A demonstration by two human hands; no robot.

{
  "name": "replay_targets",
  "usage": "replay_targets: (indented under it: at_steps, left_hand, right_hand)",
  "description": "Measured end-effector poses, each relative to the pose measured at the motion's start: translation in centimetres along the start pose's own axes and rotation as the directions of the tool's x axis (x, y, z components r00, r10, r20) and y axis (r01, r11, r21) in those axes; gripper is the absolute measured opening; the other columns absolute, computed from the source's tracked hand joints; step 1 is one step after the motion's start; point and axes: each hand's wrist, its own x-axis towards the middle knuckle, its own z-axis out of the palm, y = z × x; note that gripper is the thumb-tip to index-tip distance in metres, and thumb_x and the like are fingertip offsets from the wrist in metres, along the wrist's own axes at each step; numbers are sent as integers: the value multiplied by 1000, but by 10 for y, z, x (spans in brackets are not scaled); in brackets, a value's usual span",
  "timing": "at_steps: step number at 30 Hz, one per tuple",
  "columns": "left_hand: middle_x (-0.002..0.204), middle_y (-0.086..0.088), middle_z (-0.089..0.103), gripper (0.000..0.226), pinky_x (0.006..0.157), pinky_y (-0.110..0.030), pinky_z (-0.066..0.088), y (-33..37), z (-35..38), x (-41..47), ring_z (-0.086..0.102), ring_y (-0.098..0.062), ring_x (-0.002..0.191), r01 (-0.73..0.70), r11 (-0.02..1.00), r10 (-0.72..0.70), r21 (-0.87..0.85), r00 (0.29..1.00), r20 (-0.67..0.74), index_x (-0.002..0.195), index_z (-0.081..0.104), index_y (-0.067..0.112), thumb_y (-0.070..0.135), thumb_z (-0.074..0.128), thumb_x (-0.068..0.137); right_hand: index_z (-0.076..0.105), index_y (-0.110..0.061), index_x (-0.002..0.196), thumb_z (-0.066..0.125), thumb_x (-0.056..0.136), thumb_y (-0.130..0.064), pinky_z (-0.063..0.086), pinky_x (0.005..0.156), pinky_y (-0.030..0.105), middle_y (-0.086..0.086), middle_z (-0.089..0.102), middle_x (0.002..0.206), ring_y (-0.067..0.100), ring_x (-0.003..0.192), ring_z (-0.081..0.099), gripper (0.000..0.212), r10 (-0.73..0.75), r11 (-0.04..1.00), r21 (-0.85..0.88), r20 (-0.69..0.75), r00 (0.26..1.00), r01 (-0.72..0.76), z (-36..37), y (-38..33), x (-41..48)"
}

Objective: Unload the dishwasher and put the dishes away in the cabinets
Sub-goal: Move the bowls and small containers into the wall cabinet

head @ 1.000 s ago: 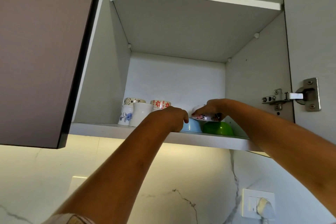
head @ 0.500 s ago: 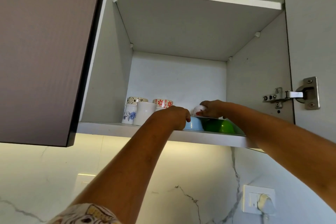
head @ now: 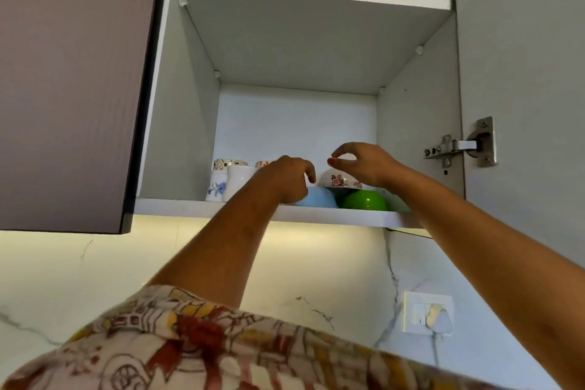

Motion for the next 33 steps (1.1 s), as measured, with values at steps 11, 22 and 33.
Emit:
replay_targets:
  at_steps: [11, 22, 33]
  left_hand:
    - [113, -2, 66, 28, 87, -35, 44, 84, 11, -67, 55, -20, 107, -93, 989, 122, 111, 950, -289, 117, 59, 21, 32, 49, 92]
    - [123, 8, 61, 34, 97, -24, 39, 163, 80, -233, 52, -11, 116, -166, 971, 134, -171, 974, -184, 125, 53, 28, 30, 54, 91]
    - [112, 8, 63, 33, 90, -31, 43, 240, 154, -437, 52, -16, 110, -49, 876, 189, -479, 950, 249, 115, 59, 27, 20, 59, 83]
  right_hand:
    - [63, -20, 111, 57, 91, -26, 39, 84, 22, -2, 62, 116, 16, 110, 54, 21, -33, 972, 206, -344, 939, 110, -6, -1, -119]
    - [61, -20, 108, 57, 93, -19, 43, 85, 12, -11, 63, 107, 2, 102, 55, 16, 212, 895, 444, -325, 922, -49, 6, 0, -336]
    - [65, -15, 105, 58, 90, -18, 37, 77, 11, -2, 66, 108, 6, 98, 55, 17, 608, 769, 251, -3, 794, -588, -1, 8, -597]
